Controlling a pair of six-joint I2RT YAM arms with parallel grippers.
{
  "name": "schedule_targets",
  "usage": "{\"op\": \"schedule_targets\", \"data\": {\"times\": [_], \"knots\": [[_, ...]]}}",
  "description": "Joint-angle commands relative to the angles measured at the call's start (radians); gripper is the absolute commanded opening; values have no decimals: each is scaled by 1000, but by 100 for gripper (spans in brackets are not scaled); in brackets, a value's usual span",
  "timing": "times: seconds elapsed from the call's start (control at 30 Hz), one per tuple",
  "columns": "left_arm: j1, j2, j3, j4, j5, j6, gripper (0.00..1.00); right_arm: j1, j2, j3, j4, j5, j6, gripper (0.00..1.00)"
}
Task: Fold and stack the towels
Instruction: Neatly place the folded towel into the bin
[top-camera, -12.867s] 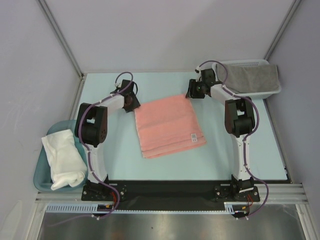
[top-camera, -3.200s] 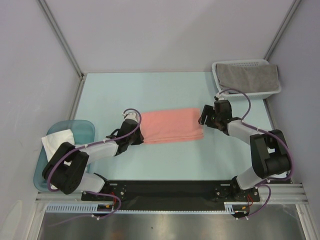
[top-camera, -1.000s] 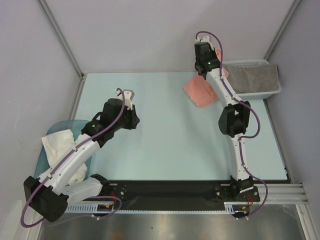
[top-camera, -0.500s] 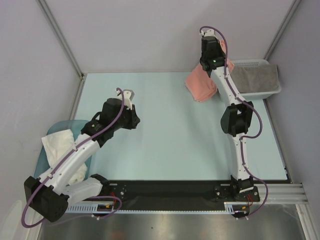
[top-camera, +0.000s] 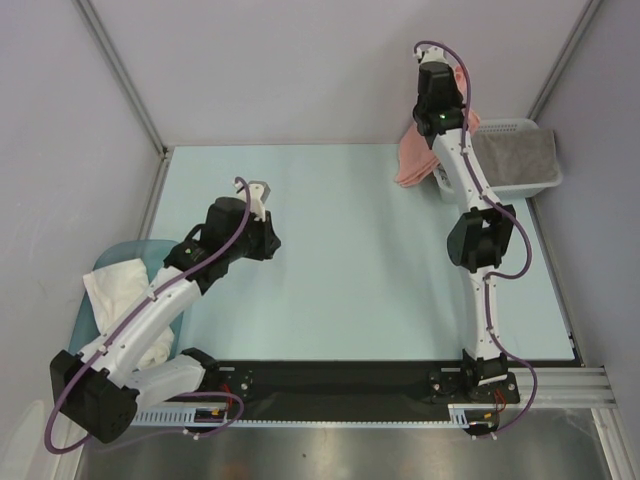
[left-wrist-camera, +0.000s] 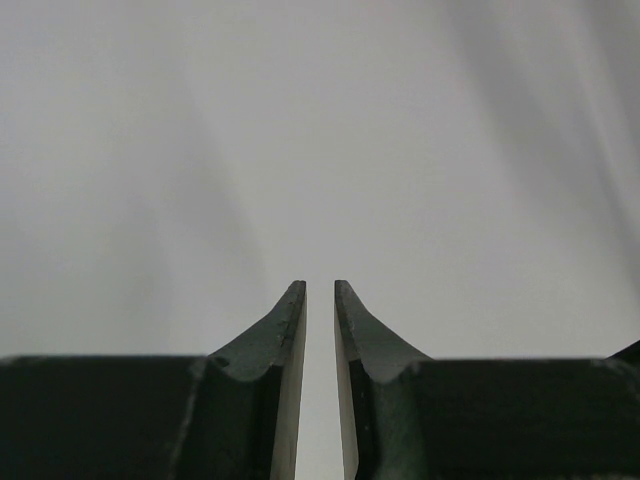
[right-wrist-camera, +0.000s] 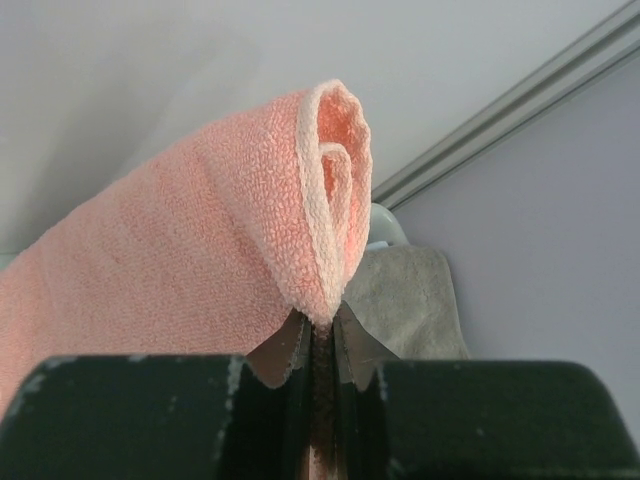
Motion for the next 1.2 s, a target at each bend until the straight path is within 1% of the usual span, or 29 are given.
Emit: {"op": "schedule_targets", "data": {"times": [0.0,0.73,0.8,0.83,0.93,1.03,1.17], "knots": [[8,5,-5,25,19,18,22,-23,-97,60,56,-6,-10,0],[17,17,-10,25,36,18,21,-138,-190,72,47,-70,42,0],[19,16,-11,26,37,18,21,-153,-205,55,52,-73,43,0],[17,17,-11,25,45,18,21,-181,-225,16,49,-92,64,0],[19,19,-11,25,46,18,21,-198,-241,-4,53,-104,74,0],[17,19,-11,25,45,18,21,-213,-247,-32,50,-125,98,0],[17,22,-13,26,51,18,21,-267,-241,-80,49,-161,137,0]]}}
